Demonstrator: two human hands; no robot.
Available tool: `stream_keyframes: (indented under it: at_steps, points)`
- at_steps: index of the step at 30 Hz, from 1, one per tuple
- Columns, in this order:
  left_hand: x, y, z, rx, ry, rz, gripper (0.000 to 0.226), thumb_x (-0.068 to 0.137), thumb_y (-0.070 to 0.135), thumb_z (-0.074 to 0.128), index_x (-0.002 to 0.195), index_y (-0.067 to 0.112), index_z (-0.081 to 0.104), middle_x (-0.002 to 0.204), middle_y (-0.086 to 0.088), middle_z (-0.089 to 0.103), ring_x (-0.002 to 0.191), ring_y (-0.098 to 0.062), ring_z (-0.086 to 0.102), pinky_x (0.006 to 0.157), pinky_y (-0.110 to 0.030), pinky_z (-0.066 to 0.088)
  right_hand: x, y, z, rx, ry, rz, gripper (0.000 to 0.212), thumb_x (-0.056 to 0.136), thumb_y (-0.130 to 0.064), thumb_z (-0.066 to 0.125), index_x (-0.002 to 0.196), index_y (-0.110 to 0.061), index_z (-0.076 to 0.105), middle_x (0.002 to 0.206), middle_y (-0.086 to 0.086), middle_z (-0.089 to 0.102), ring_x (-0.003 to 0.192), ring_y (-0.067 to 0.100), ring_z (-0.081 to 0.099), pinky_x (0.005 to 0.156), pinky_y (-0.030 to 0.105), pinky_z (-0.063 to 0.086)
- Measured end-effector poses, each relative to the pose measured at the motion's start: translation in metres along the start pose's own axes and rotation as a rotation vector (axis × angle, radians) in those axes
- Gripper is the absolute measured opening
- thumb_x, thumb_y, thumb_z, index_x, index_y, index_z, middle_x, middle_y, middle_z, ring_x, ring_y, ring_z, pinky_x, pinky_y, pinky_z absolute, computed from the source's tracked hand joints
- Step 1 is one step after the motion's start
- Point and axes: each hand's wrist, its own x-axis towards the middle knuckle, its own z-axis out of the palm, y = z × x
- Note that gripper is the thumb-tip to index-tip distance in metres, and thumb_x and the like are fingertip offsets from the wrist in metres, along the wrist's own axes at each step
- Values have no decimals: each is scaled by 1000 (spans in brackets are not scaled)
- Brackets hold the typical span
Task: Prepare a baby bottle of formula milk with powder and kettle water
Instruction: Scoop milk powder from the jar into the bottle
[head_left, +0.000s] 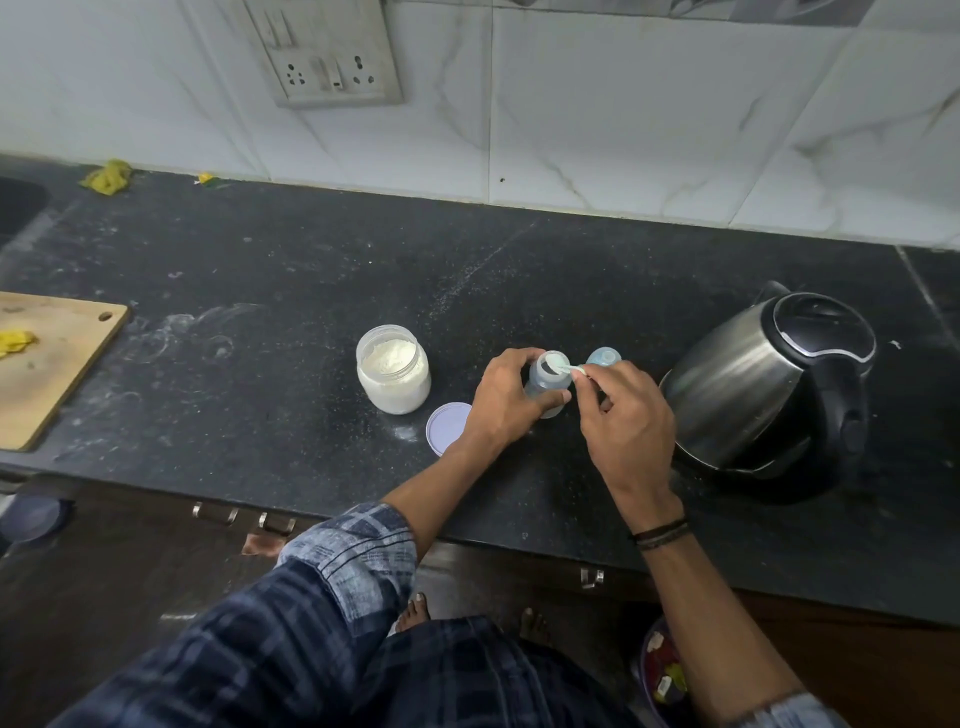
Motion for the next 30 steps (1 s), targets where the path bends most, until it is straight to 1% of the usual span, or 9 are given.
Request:
stream_keyframes:
  at_steps: [4,7,9,10,14,19,23,26,30]
  points:
    - [-1,-1,0,-17,4,13,55,81,36,90,129,23,65,128,7,65,113,-3,52,80,-4,35,-6,2,2,-88,46,-156,11,90,-4,82,100,-2,80,79,10,69,64,27,59,55,31,45]
    - [0,-1,0,-19,0,17,56,82,35,89,130,22,65,128,5,66,115,-5,53,85,-10,36,-8,4,2,-143,57,-239,11,88,-2,83,98,-2,80,77,9,68,60,25,57,51,32,45]
    - [-1,-1,0,-23,-2,14,57,82,34,89,131,21,64,129,4,66,116,-7,54,91,-20,39,-9,5,2,-164,50,-271,10,89,-3,82,99,-2,80,77,8,69,60,22,56,52,29,42]
    - [-1,0,0,-23,-2,12,57,82,33,89,132,20,64,130,3,66,116,-7,53,93,-23,39,-9,6,2,-168,47,-281,11,89,-3,82,99,-1,80,78,8,69,60,21,56,54,27,39]
    - [-1,0,-1,-15,-8,16,59,82,31,89,133,18,62,131,2,64,116,-7,52,95,-25,40,-11,8,2,-176,50,-294,12,89,-3,82,100,-1,80,80,8,71,60,20,56,57,24,36]
    - [-2,0,-2,-9,-5,26,58,83,32,89,133,18,63,131,1,65,114,-6,51,93,-23,39,-11,8,2,-164,44,-302,11,88,-3,83,98,-1,80,81,9,73,61,20,59,55,27,43]
    - [-2,1,-2,1,-8,25,60,82,34,89,133,18,63,132,1,65,117,-7,52,95,-25,41,-11,8,2,-146,41,-298,10,88,-1,83,97,0,79,80,10,73,61,21,60,52,32,49]
    - [-2,2,-2,14,-10,23,60,82,34,89,133,18,63,131,1,66,118,-9,54,96,-24,40,-12,8,2,-139,43,-300,9,89,-2,81,98,0,79,81,11,73,61,21,60,52,32,50]
    - [-2,2,-1,12,-1,13,58,80,36,90,130,20,65,128,5,66,115,-6,54,84,-7,34,-12,8,1,-140,54,-294,5,90,-2,81,95,-1,78,79,10,72,60,22,59,49,35,50]
